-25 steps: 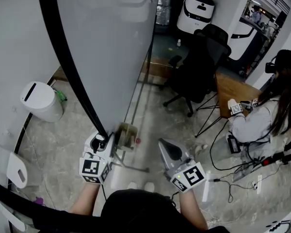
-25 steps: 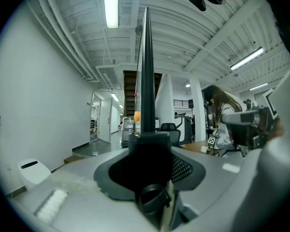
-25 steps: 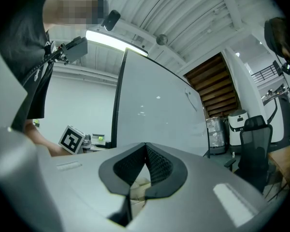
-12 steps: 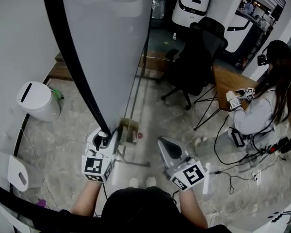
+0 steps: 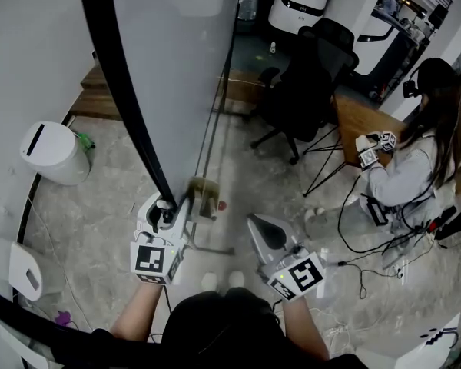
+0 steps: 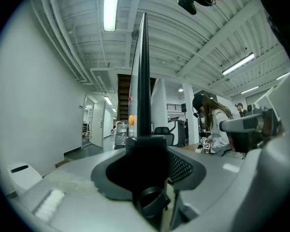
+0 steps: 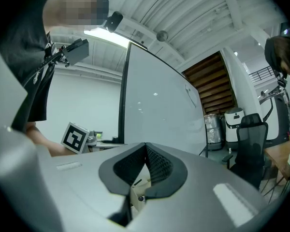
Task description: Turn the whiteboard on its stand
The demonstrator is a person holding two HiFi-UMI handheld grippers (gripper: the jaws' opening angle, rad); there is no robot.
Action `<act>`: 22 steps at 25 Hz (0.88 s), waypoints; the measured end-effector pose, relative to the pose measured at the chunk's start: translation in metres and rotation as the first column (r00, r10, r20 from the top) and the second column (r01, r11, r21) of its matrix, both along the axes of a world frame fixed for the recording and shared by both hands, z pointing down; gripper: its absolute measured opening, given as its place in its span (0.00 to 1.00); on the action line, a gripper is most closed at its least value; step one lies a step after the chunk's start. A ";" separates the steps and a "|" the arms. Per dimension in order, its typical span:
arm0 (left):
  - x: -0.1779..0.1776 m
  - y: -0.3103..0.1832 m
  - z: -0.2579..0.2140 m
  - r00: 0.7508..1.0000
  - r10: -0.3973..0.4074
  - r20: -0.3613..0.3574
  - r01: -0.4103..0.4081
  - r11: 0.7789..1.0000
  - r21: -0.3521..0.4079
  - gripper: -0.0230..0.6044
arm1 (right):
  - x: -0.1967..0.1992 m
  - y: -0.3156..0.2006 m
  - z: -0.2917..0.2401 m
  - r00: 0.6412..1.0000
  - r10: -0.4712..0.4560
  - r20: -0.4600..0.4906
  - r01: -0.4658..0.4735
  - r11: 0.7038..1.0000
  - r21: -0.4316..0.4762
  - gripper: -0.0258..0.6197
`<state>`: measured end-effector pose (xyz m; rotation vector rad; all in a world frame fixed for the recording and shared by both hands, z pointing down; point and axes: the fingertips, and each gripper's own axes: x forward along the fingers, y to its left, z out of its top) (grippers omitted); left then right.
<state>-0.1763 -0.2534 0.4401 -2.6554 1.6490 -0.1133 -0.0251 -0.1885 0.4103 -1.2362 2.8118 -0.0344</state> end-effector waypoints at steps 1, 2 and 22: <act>0.001 0.000 -0.002 1.000 -0.003 -0.001 0.003 1.000 -0.002 0.34 | 0.000 0.001 0.000 1.000 0.001 0.000 -0.001 1.000 -0.001 0.05; 0.001 0.001 -0.003 1.000 -0.003 0.001 0.003 1.000 0.001 0.36 | 0.001 0.002 0.000 1.000 0.002 0.001 -0.002 1.000 -0.003 0.05; -0.010 0.062 -0.016 0.983 -0.182 -0.008 0.183 0.983 0.030 0.45 | 0.047 0.072 -0.021 0.998 -0.058 0.039 0.056 0.997 0.060 0.05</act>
